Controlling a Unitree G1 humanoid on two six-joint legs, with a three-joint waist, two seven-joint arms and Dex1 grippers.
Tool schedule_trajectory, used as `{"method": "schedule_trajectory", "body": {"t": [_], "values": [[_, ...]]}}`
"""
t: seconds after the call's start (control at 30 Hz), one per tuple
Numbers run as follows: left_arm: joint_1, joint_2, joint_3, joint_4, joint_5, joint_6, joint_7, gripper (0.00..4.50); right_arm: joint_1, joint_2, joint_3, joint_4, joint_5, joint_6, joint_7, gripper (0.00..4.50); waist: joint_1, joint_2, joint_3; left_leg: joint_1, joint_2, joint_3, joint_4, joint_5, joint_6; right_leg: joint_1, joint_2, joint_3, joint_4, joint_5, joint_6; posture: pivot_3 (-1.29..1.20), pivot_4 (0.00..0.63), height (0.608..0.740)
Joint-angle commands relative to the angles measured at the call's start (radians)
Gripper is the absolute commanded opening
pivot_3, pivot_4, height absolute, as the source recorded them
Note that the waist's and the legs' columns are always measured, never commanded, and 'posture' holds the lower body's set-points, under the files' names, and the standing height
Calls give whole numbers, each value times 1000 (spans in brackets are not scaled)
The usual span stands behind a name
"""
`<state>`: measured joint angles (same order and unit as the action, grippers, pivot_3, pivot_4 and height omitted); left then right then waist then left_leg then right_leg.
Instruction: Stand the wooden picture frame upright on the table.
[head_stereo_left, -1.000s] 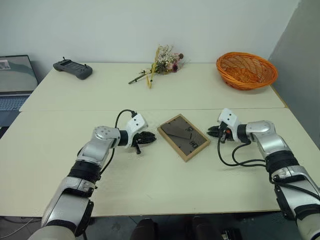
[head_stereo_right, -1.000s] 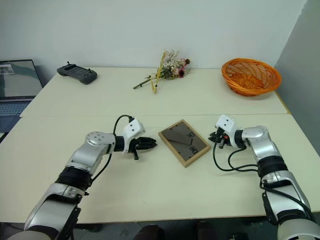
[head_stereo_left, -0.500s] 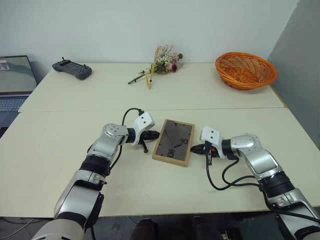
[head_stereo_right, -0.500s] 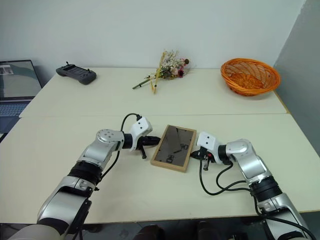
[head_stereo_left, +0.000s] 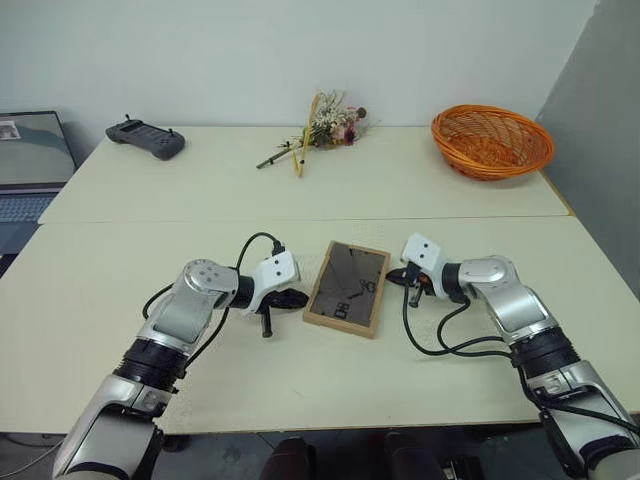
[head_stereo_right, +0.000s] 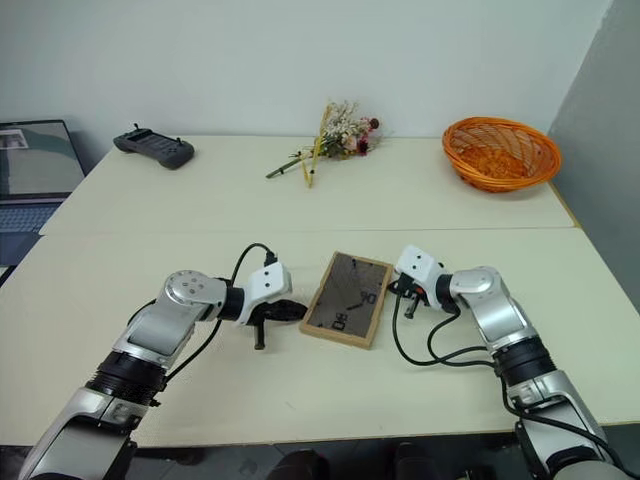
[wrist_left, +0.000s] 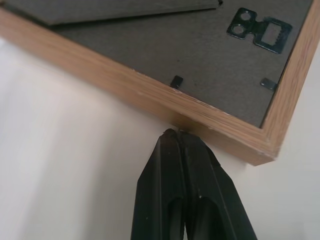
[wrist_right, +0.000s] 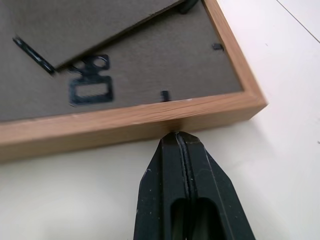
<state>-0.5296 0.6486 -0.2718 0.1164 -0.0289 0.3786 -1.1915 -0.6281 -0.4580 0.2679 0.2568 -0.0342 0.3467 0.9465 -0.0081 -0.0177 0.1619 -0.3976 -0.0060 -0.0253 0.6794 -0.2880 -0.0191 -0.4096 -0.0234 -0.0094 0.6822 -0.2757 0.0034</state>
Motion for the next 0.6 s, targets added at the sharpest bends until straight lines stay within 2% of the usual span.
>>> {"method": "schedule_trajectory", "body": {"t": [0.03,0.23,0.37,0.43,0.47,0.6], "values": [[17,18,-2,-119,-33,49,-20,30,-16,16,6,-56,25,-3,21,0,0,0,0,0,0,0,0,0,0,0,0,0,0,0,0,0,150,740],[58,73,14,-175,-39,77,-37,30,-23,19,12,-41,16,-10,26,0,-1,0,0,0,0,0,0,0,0,0,0,0,0,0,0,0,150,740],[56,72,84,-144,-117,152,-24,30,-11,-9,6,-33,12,-25,38,0,-1,0,0,0,0,0,0,0,0,0,0,0,0,0,0,0,150,740],[49,58,115,-120,-171,218,-26,399,-8,-18,6,-26,8,-36,39,0,1,0,0,0,0,-1,0,0,0,0,0,-1,0,0,0,0,150,740],[43,52,134,-114,-217,292,-38,461,-6,-20,7,-22,7,-46,39,0,1,0,0,0,0,0,0,0,0,0,0,-1,0,0,0,0,150,740],[4,47,185,-82,-373,584,-67,1263,-13,-15,12,16,-13,-124,14,0,-1,0,0,0,0,0,0,0,0,0,0,-1,0,0,0,0,150,740]]}}
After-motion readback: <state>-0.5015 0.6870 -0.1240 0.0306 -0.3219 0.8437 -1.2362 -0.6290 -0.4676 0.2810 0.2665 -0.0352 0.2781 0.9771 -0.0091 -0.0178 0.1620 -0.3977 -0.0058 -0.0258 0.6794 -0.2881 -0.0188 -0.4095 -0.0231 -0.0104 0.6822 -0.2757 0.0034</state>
